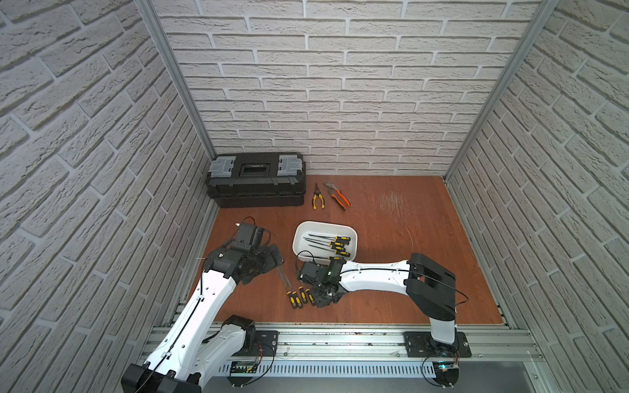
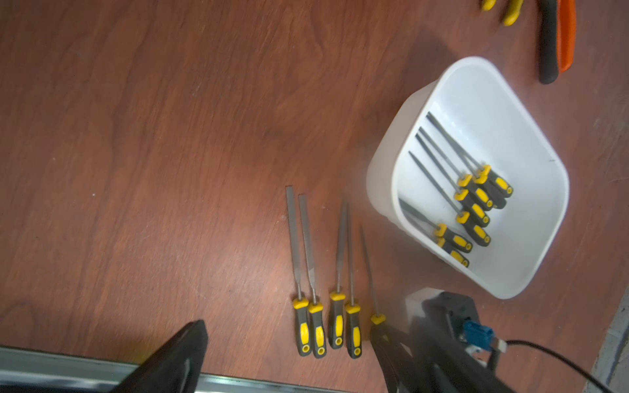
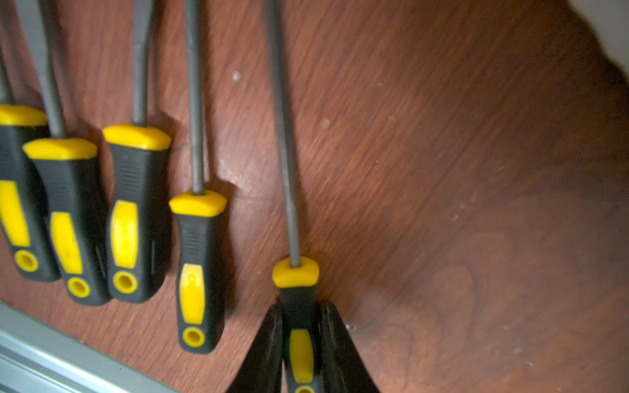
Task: Put the file tool into the storage box
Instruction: Pick up the file tool from the center of the board, then place the file tool in the storage box.
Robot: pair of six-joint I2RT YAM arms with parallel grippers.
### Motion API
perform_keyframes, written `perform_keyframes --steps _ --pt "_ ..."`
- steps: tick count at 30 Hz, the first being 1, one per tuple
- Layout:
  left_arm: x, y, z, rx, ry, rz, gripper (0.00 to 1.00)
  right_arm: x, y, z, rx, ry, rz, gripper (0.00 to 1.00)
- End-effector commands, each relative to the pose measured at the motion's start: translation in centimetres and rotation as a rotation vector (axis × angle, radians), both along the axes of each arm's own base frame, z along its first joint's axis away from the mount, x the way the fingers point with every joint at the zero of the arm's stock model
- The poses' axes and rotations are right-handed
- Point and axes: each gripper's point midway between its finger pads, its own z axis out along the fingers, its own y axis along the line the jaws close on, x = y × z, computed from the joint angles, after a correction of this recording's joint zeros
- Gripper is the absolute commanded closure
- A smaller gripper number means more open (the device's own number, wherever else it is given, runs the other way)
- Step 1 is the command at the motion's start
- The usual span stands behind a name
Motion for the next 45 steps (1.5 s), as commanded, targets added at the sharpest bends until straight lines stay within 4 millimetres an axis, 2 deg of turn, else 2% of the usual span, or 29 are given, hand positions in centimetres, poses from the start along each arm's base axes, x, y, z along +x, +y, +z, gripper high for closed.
perform_keyframes --steps 1,11,22,27,34,38,45 --pt "1.1 0.5 1.8 0.027 -0.050 0.005 0.02 -0.6 -1.4 1.5 -0.029 -0.029 0.084 0.81" --pt "4.6 1.6 6.9 0.030 -0.183 0.034 0.02 -1.1 -2.6 6.2 -0.045 -0.056 0.302 0.90" --pt "5.7 3.4 9.0 0.029 -0.229 0.068 0.02 -0.7 -2.0 12.4 0.054 -0.085 0.496 0.91" --pt "6.1 3.8 9.6 0.030 -0.243 0.065 0.02 0.5 -2.0 15.7 0.154 -0.108 0.526 0.91" --pt "7.1 3.8 10.6 0.043 -0.280 0.045 0.02 4.6 -2.4 19.5 0.285 -0.149 0.500 0.90" --pt "8.3 3.4 10.9 0.038 -0.289 0.015 0.02 7.5 -2.9 19.8 0.290 -0.167 0.499 0.90" --pt "11.6 0.4 10.9 -0.089 -0.298 -0.073 0.02 12.5 -3.9 16.6 0.266 -0.124 0.505 0.91"
